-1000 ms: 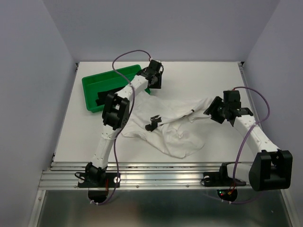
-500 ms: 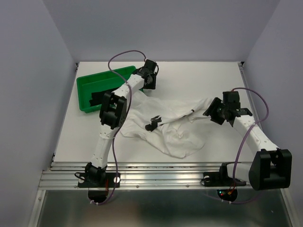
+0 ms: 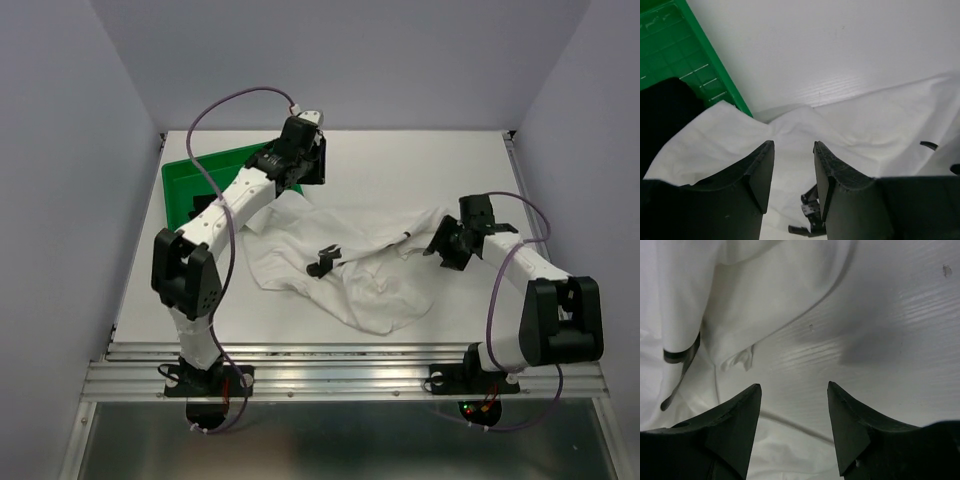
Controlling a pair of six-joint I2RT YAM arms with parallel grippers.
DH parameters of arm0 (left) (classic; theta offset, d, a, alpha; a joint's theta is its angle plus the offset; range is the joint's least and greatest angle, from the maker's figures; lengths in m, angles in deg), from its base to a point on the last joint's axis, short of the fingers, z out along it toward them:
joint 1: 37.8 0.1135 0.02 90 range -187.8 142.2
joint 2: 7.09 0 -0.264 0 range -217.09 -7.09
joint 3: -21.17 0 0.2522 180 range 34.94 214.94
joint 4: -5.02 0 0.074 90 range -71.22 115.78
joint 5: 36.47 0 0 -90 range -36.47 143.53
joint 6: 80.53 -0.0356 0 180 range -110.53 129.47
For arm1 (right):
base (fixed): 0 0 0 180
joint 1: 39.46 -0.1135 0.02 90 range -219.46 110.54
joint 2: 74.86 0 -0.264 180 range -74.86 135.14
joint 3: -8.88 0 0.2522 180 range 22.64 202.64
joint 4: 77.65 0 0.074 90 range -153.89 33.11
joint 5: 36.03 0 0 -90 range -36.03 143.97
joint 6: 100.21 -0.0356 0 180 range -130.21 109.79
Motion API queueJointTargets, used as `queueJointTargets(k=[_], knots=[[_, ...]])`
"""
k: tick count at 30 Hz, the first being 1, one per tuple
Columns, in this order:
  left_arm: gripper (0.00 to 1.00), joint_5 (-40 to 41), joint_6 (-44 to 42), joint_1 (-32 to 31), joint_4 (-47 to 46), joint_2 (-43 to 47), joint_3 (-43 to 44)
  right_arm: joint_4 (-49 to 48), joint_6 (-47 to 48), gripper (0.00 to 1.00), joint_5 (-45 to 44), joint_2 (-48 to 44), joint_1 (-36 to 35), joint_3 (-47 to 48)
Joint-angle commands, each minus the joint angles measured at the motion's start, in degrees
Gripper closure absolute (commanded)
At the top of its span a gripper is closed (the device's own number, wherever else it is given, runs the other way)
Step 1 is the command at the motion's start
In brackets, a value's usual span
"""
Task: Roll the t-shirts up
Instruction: Move the bin to the center of the board.
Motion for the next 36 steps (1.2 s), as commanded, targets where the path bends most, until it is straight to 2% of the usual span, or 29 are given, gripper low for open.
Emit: queueJointTargets(k=[1,5,8,13,19,24,36], knots=[[0.51,0.0,2.6,-1.6,-1.9,9.3,-9.5,-3.7,1.2,0.39,-1.5,5.0,-0.2,3.5],[0.51,2.9,4.4,-1.7,-2.5,17.6,-22.7,-5.0,1.8,0.44,-3.0,9.2,-0.2,5.1],[0.51,7.7,5.3,-0.9,-1.0,20.4,-27.6,-5.9,1.9,0.47,-3.4,11.3,-0.2,5.7],[0.51,8.3,8.1,4.3,1.2,22.1,-33.2,-6.8,1.6,0.47,-2.8,10.9,-0.2,4.7],[0.52,9.3,10.0,12.2,1.0,19.7,-35.8,-6.7,1.9,0.46,-3.2,9.6,-0.2,3.6],[0.52,9.4,7.5,17.9,-1.5,12.9,-31.8,-6.7,2.0,0.45,-3.2,9.6,-0.2,3.5],[0.54,4.6,6.1,23.1,-2.1,-2.6,-11.6,-6.5,1.5,0.45,-1.9,5.7,-0.2,1.1]])
